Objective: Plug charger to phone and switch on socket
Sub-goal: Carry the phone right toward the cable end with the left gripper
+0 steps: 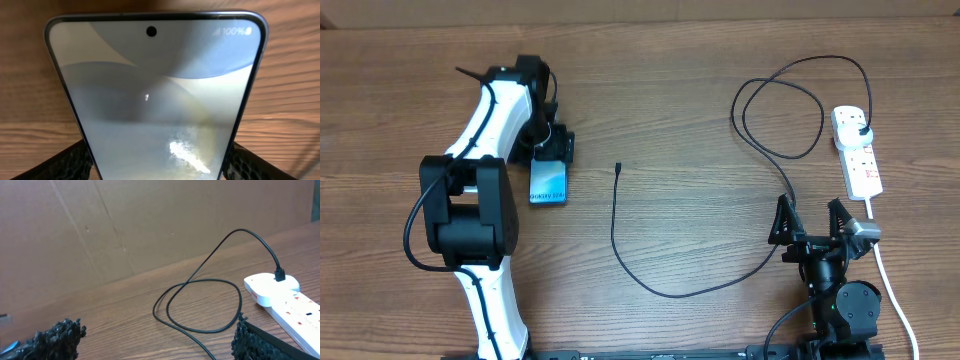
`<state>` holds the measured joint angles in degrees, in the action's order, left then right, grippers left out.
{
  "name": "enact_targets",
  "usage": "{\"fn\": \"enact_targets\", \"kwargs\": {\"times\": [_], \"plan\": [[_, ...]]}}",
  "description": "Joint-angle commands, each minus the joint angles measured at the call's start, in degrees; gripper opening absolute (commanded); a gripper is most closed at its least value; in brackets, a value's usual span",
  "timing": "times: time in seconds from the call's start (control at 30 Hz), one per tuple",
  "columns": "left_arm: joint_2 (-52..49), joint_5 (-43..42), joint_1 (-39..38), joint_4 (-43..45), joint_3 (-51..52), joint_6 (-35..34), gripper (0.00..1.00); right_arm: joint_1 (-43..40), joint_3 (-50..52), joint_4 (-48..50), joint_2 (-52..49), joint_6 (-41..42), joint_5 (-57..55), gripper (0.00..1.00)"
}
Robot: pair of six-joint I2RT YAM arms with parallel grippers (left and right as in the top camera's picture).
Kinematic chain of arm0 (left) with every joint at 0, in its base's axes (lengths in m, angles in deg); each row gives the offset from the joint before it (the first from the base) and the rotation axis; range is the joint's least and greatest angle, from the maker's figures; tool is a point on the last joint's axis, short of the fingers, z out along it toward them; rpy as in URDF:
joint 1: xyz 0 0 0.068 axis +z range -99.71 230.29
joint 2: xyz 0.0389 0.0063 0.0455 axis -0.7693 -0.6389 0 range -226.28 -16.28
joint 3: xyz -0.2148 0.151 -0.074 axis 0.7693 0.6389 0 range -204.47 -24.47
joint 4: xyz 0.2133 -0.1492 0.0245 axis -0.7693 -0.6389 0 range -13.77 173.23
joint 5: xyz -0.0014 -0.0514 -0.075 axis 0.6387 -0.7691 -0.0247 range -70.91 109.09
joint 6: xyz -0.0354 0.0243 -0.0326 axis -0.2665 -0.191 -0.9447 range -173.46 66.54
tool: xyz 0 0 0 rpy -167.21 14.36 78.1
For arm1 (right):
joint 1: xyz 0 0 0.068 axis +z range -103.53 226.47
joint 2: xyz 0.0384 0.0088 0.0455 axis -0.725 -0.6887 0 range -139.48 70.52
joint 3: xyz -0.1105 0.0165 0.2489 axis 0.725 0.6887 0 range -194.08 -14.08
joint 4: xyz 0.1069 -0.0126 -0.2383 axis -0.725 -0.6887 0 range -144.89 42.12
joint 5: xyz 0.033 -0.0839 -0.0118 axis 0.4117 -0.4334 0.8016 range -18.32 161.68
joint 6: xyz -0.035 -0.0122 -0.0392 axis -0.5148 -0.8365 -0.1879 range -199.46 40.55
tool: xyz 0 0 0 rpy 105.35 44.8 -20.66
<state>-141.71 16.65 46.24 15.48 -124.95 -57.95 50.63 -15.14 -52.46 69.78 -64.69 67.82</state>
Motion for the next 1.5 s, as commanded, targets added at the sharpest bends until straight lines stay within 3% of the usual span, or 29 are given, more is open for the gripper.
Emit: {"fn": "enact_targets", "kwargs": {"times": [0.0, 0.23, 0.47, 0.9, 1.0, 1.1, 1.17, 1.37, 1.47], "plan": [[0.09, -7.39, -0.26, -0.31, -2.89, -0.9, 0.82, 0.22, 0.61, 0.24, 0.57, -0.24, -0.55, 1.0], [0.09, -18.58, -0.26, -0.22, -2.86, -4.98, 0.8, 0.22, 0.61, 0.24, 0.57, -0.24, -0.55, 1.0], [0.09, -28.17, -0.26, 0.33, -2.86, -5.03, 0.63, 0.22, 0.61, 0.24, 0.57, -0.24, -0.55, 1.0], [0.09, -26.21, -0.26, -0.9, -2.86, -4.92, 0.6, 0.22, 0.61, 0.24, 0.57, -0.24, -0.55, 1.0], [0.09, -25.0, -0.26, -0.83, -2.86, -4.94, 0.55, 0.22, 0.61, 0.24, 0.57, -0.24, -0.55, 1.0], [0.09, -25.03, -0.26, -0.85, -2.86, -6.1, 0.4, 0.22, 0.61, 0.26, 0.57, -0.24, -0.55, 1.0], [0.09, -25.03, -0.26, -0.83, -2.86, -8.07, 0.41, 0.22, 0.61, 0.24, 0.57, -0.24, -0.55, 1.0], [0.09, -25.03, -0.26, -0.61, -2.86, -15.56, 0.66, 0.22, 0.61, 0.24, 0.57, -0.24, -0.55, 1.0], [0.09, -25.05, -0.28, -0.59, -2.86, -19.37, 0.66, 0.22, 0.61, 0.26, 0.57, -0.24, -0.55, 1.0]]}}
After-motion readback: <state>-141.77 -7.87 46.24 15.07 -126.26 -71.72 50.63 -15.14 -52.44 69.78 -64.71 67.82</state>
